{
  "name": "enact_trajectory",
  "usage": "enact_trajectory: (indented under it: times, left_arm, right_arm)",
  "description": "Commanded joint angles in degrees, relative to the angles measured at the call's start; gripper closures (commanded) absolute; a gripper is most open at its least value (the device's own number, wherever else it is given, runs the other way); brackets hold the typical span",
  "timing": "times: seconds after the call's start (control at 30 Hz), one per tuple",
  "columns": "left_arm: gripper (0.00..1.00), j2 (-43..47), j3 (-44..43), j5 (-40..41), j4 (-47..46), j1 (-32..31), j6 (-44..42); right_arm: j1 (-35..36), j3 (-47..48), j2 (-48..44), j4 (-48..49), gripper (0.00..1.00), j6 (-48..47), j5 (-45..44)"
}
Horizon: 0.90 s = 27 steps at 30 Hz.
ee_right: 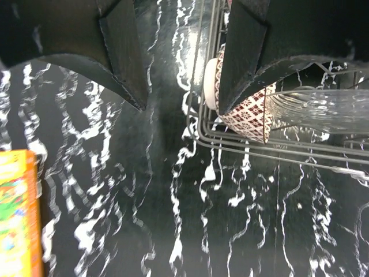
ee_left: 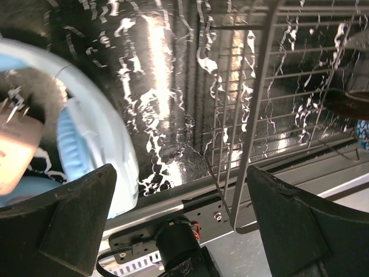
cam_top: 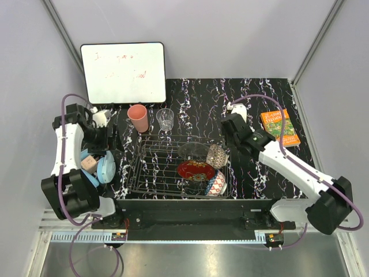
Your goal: Load the mixed dishes into the dish rack
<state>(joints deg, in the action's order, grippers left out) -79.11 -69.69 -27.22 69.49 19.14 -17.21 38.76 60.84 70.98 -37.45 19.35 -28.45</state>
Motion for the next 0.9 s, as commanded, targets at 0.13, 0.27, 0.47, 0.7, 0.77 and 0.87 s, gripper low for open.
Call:
enact_trajectory:
  times: [0.13, 0.27, 0.47, 0.7, 0.77, 0.87]
  left_arm:
    - [0.01, 0.3, 0.0, 1.5, -1.4, -4.7, -1.8]
    - [0.01, -0.7, 0.1, 2.4, -2.4, -6.5, -2.1]
    - [0.01, -1.5, 0.8, 5.7, -4.7, -9.9, -3.6]
    - [0.01, -4.3, 1.0, 6.3, -5.9, -12.1, -2.9]
    - [0.01, -4.2, 1.2, 6.2, -6.5, -13.7, -2.6]
    - [0.01, -4.2, 1.8, 7.0, -7.4, -16.8, -1.7]
  right_arm:
    - [-3.4, 1.5, 3.6, -0.6, 0.42, 4.6, 7.5]
    - [-5.4, 0.7, 5.9, 0.7, 0.42, 4.5, 9.8]
    - [-8.1, -0.6, 9.8, 3.0, 0.43, 4.3, 11.9]
    - [-12.8, 0.3, 14.8, 6.8, 0.46, 3.1, 13.4]
    - [-14.4, 1.3, 15.9, 7.8, 0.47, 2.5, 14.0]
    - [-15.7, 3.1, 18.2, 8.7, 0.47, 1.9, 14.6]
